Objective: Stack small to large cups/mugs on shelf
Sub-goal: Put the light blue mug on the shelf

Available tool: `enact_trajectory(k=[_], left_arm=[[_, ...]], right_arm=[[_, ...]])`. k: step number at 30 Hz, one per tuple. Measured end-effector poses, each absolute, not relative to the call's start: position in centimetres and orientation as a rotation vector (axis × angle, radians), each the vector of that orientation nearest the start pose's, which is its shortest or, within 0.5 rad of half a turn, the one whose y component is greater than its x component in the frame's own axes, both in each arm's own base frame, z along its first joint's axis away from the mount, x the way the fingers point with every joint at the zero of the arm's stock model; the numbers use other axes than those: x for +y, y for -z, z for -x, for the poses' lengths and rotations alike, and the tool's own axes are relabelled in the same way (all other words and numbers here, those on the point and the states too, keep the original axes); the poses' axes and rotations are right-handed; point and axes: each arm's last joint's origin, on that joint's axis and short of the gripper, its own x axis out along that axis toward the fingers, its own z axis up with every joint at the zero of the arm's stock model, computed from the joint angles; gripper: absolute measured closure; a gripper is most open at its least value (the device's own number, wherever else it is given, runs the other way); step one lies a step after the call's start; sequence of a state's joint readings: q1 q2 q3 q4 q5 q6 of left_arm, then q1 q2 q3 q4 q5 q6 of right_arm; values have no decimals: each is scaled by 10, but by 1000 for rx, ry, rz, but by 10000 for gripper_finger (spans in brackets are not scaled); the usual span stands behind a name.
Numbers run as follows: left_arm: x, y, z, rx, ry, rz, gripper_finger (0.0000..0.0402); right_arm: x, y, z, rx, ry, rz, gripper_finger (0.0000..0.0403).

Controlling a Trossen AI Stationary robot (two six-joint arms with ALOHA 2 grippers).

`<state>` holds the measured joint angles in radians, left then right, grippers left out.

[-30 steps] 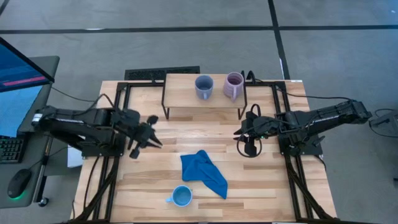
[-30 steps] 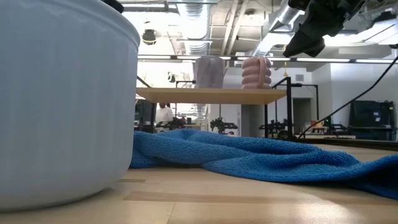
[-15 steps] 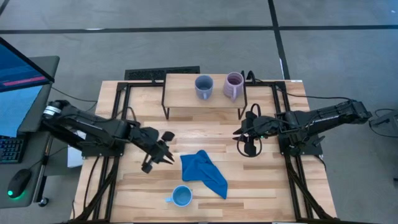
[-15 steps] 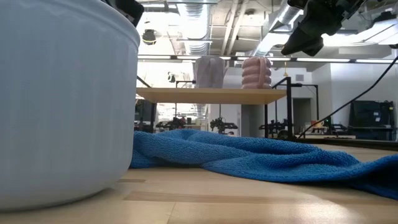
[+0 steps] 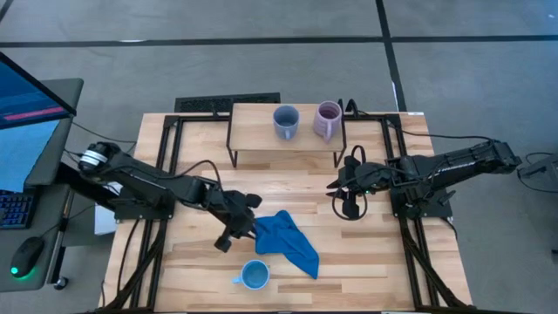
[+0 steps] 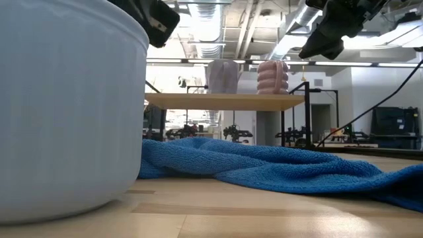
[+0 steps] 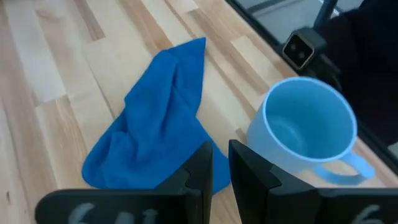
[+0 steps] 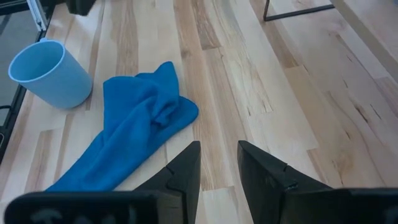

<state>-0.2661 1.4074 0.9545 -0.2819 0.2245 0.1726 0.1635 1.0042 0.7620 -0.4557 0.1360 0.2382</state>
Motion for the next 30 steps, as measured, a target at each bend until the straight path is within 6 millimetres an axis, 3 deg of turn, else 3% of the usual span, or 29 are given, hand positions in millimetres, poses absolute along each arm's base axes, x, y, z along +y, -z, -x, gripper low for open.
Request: enact_trajectory(k=[4,10,15,23,30], left_arm=[[-84,-237,-285,760,536,-181,331],[-86,-236,-285,767,583,-160,242],[-86,-237,-284,789,551,-76,192],[-88,-237,-284,810,520,-11,173],[-102,-238,-280,778,479,-198,173]], right_arm=[[29,-264,-202,690,56,-124,274],[29,-264,-202,690,56,-124,274],[29,-264,-202,690,56,-124,274],[29,-264,-202,690,56,-124,274],[29,-264,-202,688,58,-125,274]])
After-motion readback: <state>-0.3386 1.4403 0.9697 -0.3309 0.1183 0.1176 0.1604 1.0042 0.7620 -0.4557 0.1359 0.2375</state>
